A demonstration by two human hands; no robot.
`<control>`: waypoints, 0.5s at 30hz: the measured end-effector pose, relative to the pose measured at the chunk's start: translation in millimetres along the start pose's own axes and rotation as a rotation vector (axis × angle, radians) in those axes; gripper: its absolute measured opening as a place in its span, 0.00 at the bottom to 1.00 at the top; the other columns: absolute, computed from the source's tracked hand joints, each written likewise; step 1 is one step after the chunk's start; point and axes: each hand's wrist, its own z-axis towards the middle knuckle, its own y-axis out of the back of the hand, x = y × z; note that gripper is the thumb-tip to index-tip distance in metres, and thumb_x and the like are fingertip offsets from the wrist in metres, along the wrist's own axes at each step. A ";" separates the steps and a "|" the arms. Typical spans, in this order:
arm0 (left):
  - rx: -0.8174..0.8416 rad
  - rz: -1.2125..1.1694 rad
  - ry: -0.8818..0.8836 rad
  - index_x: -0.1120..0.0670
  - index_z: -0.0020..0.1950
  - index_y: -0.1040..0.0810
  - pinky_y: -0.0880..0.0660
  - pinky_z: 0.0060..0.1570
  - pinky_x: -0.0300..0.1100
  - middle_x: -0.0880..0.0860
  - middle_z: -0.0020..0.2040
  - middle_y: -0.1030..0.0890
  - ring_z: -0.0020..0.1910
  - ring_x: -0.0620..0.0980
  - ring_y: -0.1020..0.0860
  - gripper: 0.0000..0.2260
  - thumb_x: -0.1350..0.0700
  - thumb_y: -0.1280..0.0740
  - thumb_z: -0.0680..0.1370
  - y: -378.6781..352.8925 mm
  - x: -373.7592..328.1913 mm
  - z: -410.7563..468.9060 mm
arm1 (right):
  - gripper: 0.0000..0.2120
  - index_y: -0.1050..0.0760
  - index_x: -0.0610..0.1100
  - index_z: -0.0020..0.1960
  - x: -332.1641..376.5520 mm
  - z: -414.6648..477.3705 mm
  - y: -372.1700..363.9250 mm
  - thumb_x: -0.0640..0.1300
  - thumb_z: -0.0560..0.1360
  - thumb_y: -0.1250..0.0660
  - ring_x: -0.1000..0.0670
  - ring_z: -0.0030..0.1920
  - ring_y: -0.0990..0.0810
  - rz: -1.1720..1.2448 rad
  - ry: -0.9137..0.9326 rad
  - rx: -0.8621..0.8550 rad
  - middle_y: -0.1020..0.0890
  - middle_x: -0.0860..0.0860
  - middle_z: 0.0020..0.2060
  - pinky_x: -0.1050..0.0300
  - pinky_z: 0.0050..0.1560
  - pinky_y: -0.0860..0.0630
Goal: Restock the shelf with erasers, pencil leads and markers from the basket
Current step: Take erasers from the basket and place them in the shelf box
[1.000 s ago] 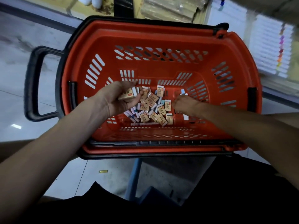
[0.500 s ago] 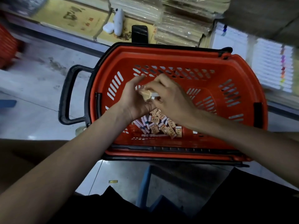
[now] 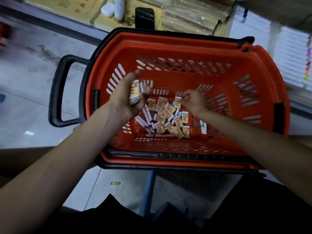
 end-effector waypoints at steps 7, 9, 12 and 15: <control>0.027 0.036 0.043 0.56 0.49 0.21 0.20 0.29 0.35 0.54 0.44 0.18 0.41 0.49 0.16 0.14 0.46 0.26 0.77 -3.6 -0.6 -3.4 | 0.18 0.27 0.45 0.37 3.2 32.0 -49.7 0.56 0.71 0.24 0.43 0.39 0.18 -0.062 -0.347 -0.021 0.21 0.47 0.34 0.58 0.30 0.34; 0.029 0.041 0.049 0.56 0.48 0.20 0.18 0.33 0.38 0.54 0.46 0.18 0.44 0.50 0.15 0.11 0.49 0.24 0.76 -3.9 -1.8 -3.1 | 0.14 0.21 0.43 0.45 7.6 37.7 -51.8 0.52 0.72 0.23 0.42 0.45 0.15 -0.042 -0.420 -0.017 0.16 0.45 0.43 0.56 0.34 0.30; 0.014 0.048 0.044 0.55 0.48 0.19 0.18 0.34 0.39 0.54 0.48 0.17 0.49 0.52 0.14 0.07 0.53 0.25 0.77 -4.0 -2.2 -2.4 | 0.14 0.24 0.42 0.46 7.8 38.5 -50.7 0.52 0.74 0.25 0.44 0.43 0.19 0.075 -0.462 -0.003 0.19 0.46 0.43 0.55 0.38 0.28; -0.021 0.043 0.021 0.55 0.48 0.19 0.18 0.33 0.39 0.55 0.48 0.17 0.50 0.54 0.14 0.02 0.58 0.28 0.79 -1.8 -1.6 -2.1 | 0.21 0.22 0.36 0.55 1.8 36.1 -50.8 0.54 0.75 0.27 0.43 0.49 0.18 0.236 -0.551 0.046 0.16 0.45 0.52 0.49 0.54 0.20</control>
